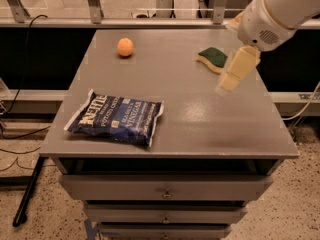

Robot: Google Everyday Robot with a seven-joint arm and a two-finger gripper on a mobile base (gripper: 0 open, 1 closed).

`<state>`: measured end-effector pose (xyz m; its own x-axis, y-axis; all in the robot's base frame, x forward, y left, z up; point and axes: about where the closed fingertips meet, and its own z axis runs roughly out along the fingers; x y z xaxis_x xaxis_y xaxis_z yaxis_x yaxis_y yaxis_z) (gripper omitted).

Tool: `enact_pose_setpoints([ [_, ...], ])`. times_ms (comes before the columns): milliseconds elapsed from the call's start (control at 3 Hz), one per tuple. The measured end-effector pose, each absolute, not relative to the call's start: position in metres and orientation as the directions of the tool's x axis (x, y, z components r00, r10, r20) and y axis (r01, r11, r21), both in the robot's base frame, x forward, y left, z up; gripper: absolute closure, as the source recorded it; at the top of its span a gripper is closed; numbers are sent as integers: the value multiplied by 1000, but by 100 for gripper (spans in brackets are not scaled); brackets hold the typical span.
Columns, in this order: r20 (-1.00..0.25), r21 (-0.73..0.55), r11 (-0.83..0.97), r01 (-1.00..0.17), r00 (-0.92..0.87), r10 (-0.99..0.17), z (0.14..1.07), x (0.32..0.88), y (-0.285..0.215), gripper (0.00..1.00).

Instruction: Move orange near blue chip bag

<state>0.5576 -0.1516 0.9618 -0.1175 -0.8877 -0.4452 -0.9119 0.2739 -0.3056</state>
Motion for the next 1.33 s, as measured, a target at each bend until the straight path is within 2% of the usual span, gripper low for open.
enact_pose_setpoints([
  [333,-540,-320,327,-889,-113,-834,962,603,-121,0],
  [1000,-553,-321,329,-888,-106,-827,962,603,-118,0],
  [1333,-619,-293,363,-885,-114,-777,951,626,-93,0],
])
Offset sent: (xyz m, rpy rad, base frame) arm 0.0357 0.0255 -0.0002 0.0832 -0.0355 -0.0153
